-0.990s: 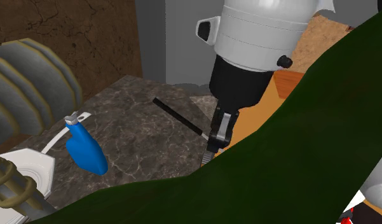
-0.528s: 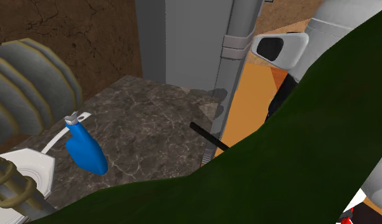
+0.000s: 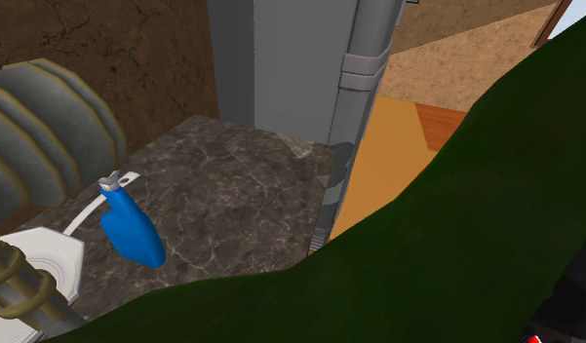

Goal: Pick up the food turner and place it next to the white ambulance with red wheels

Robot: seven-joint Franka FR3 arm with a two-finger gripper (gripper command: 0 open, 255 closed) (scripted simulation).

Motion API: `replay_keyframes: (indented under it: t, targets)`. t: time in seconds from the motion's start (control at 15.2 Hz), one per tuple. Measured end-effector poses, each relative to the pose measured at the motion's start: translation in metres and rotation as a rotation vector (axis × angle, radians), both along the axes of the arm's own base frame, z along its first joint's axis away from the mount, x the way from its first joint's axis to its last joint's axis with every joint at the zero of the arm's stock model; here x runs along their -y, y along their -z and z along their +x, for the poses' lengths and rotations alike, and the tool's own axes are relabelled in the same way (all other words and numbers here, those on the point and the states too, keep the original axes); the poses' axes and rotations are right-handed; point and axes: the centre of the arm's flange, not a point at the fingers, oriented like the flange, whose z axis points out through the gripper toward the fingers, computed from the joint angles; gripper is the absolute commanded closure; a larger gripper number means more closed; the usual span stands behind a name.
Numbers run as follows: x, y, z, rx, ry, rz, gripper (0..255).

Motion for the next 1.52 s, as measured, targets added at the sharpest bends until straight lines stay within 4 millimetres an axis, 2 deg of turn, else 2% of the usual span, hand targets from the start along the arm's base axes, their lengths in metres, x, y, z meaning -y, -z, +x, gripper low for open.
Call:
replay_keyframes:
  t: [1.52]
  targets:
    - [0.0,0.12,-0.002,-0.001,0.0,-0.001,255]
